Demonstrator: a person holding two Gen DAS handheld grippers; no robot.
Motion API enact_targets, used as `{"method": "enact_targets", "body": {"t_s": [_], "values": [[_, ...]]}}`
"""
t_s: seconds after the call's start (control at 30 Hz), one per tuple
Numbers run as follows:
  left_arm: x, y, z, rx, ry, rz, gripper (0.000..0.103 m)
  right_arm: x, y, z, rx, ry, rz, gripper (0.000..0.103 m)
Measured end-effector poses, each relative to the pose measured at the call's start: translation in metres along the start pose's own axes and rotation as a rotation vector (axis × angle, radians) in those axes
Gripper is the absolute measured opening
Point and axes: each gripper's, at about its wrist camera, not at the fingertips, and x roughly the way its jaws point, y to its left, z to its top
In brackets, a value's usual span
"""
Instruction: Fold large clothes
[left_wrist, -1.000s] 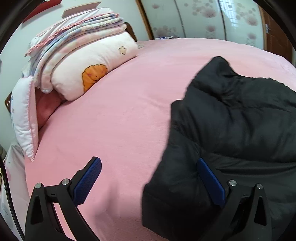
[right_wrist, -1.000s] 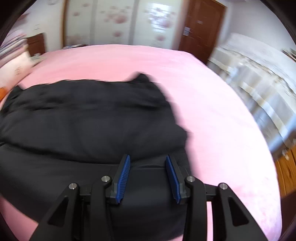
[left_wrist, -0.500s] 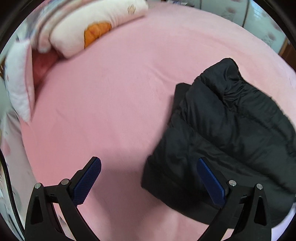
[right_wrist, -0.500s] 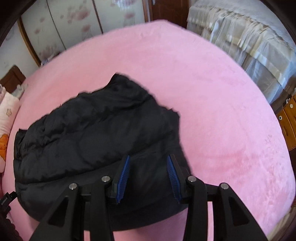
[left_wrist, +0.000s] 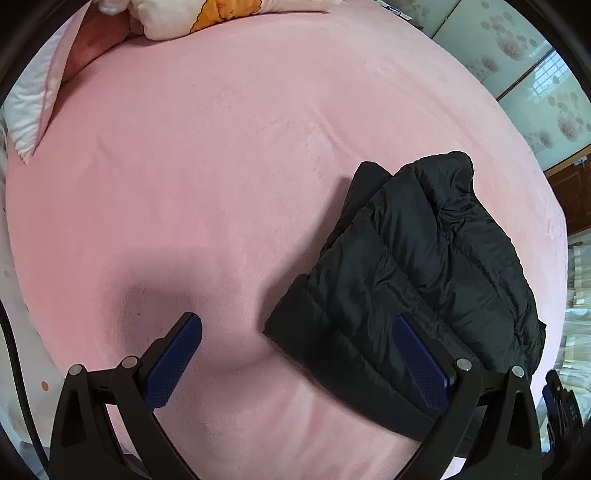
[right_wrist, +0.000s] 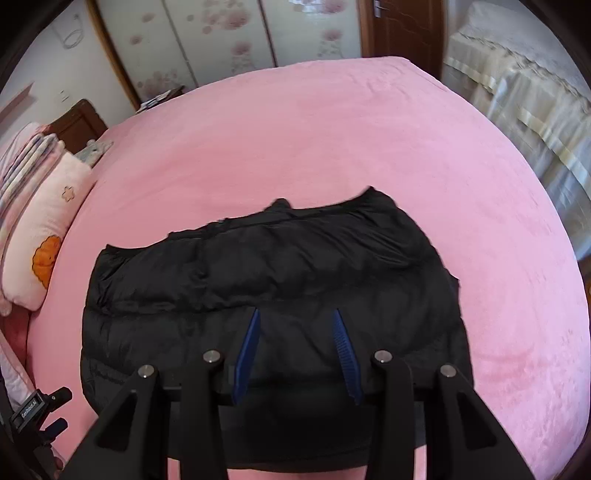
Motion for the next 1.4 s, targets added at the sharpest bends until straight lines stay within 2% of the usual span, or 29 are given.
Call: {"method": "enact_targets", "body": {"t_s": [0.1,0.27,0.5,0.73,0.83,1.0,1.1,1.17,1.4], "values": [[0.004,0.003,-0.003,-0.002,0.009,-0.019,0.103,0.002,0.012,-0.003,-0.038,-0.019,0.001,0.025],[0.016,0.011,-0.013,-0.008,0.025,-0.068,0.102,-0.001,0.032,-0.011,-0.101,-0.064,0.02,0.018],[0.049,0.025,-0.034,-0.049,0.084,-0.186,0.102,0.011,0.05,-0.02,-0.131,-0.085,0.037,0.017],[0.096,0.043,-0.05,-0.18,0.159,-0.378,0.102,0.033,0.064,-0.033,-0.184,-0.138,0.047,0.011],[0.11,0.046,-0.054,-0.217,0.127,-0.46,0.102,0.036,0.071,-0.034,-0.199,-0.199,0.066,0.011],[0.121,0.046,-0.061,-0.237,0.078,-0.542,0.102,0.049,0.082,-0.031,-0.237,-0.288,0.049,0.011],[0.122,0.049,-0.064,-0.251,0.07,-0.586,0.102,0.072,0.084,-0.031,-0.245,-0.272,0.01,0.011],[0.123,0.049,-0.064,-0.25,0.073,-0.6,0.102,0.095,0.082,-0.035,-0.249,-0.227,0.02,0.01],[0.123,0.039,-0.064,-0.201,0.078,-0.65,0.102,0.128,0.085,-0.047,-0.295,-0.201,0.008,0.01]]}}
